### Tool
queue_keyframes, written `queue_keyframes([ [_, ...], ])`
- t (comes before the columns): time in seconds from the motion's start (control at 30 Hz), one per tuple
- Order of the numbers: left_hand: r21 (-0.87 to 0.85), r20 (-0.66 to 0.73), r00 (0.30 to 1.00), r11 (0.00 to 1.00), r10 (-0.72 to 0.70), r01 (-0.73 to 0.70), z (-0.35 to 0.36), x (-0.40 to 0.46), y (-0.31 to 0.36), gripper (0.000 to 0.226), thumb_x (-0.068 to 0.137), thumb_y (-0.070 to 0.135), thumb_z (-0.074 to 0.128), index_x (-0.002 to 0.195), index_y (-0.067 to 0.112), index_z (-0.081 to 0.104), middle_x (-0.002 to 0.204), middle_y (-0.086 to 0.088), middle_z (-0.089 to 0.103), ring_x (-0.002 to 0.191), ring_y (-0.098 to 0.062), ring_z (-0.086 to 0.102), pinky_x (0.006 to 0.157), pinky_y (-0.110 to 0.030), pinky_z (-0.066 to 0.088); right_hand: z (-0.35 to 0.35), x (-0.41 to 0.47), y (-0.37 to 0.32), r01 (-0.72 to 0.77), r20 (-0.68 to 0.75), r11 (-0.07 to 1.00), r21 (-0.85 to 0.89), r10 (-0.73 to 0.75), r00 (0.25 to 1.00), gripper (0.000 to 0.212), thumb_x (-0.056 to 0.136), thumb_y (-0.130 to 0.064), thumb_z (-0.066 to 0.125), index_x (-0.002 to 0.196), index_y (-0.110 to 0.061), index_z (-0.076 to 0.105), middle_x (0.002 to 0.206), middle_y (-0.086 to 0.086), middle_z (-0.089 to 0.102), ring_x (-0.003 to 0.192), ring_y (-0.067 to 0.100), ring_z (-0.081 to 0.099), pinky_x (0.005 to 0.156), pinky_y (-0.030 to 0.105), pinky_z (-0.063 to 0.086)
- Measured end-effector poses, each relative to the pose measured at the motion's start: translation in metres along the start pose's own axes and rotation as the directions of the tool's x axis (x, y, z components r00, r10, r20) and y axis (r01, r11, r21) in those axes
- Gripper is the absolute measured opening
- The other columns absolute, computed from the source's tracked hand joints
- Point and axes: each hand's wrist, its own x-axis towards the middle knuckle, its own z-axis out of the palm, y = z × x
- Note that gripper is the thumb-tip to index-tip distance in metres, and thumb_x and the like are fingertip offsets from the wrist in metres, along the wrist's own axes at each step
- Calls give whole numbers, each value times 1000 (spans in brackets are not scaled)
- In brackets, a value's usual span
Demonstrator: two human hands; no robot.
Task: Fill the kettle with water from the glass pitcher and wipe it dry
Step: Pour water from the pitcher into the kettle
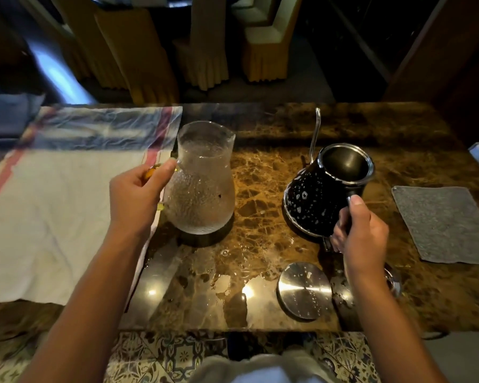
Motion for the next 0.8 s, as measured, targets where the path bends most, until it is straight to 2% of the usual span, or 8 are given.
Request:
queue_keyframes([
  [0.17, -11, 60, 994, 996, 89, -88, 1, 15, 47, 40, 85, 52, 72, 60, 22, 64, 49, 12, 45, 53, -9, 36, 56, -29, 34, -4, 0, -2, -21, 59, 998, 54, 18, 998, 51, 89, -60, 53, 73, -12, 54, 54, 5, 38, 48, 18, 33, 48, 30, 26],
  [0.23, -5, 108, 984, 990, 141, -141, 7, 14, 66, 35, 91, 45, 70, 60, 29, 66, 49, 15, 48, 50, -2, 40, 54, -22, 37, -6, 1, -3, -27, 94, 998, 61, 22, 995, 54, 85, -63, 54, 73, -11, 54, 56, 6, 37, 48, 17, 33, 48, 30, 25],
  [0.3, 28, 145, 972, 981, 186, -192, 18, 12, 82, 34, 96, 37, 67, 63, 28, 64, 48, 20, 53, 48, 2, 46, 52, -11, 38, -8, 3, -3, -21, 116, 998, 60, 14, 993, 60, 84, -65, 54, 72, -6, 51, 55, 5, 39, 47, 17, 34, 48, 29, 26],
  [0.37, 55, 173, 960, 971, 222, -234, 29, 10, 93, 42, 93, 45, 69, 68, 12, 64, 49, 18, 54, 48, 3, 47, 52, -11, 38, -9, 4, -2, -7, 123, 998, 55, 0, 992, 66, 89, -62, 55, 74, 2, 46, 54, 3, 40, 45, 14, 36, 46, 28, 27],
  [0.43, 100, 195, 950, 959, 243, -266, 37, 7, 96, 61, 87, 57, 68, 72, -2, 63, 53, 8, 52, 51, -5, 44, 55, -24, 40, -12, 5, 1, 6, 142, 999, 49, -13, 990, 58, 101, -50, 54, 73, 0, 46, 52, 0, 40, 44, 13, 35, 46, 27, 27],
  [0.53, 137, 197, 956, 959, 217, -246, 46, -7, 92, 68, 87, 60, 68, 74, -7, 60, 58, -9, 46, 53, -12, 40, 56, -30, 35, -16, 7, 2, 33, 188, 999, 21, -37, 981, 47, 106, -43, 50, 72, -11, 51, 51, -3, 41, 45, 12, 37, 46, 28, 29],
  [0.7, 140, 186, 973, 976, 140, -167, 56, -26, 95, 54, 86, 54, 68, 68, 3, 62, 55, -2, 48, 51, -9, 40, 54, -27, 37, -25, 11, 5, 59, 279, 997, 54, -72, 958, 64, 94, -58, 52, 73, 2, 42, 51, -5, 38, 44, 9, 34, 43, 21, 28],
  [0.8, 166, 237, 960, 967, 150, -192, 57, -30, 104, 48, 82, 48, 71, 69, 3, 64, 55, -1, 50, 50, -6, 43, 50, -17, 39, -29, 15, 4, 58, 316, 996, 65, -76, 946, 65, 89, -61, 51, 71, 1, 40, 50, -6, 36, 43, 9, 32, 42, 21, 27],
])
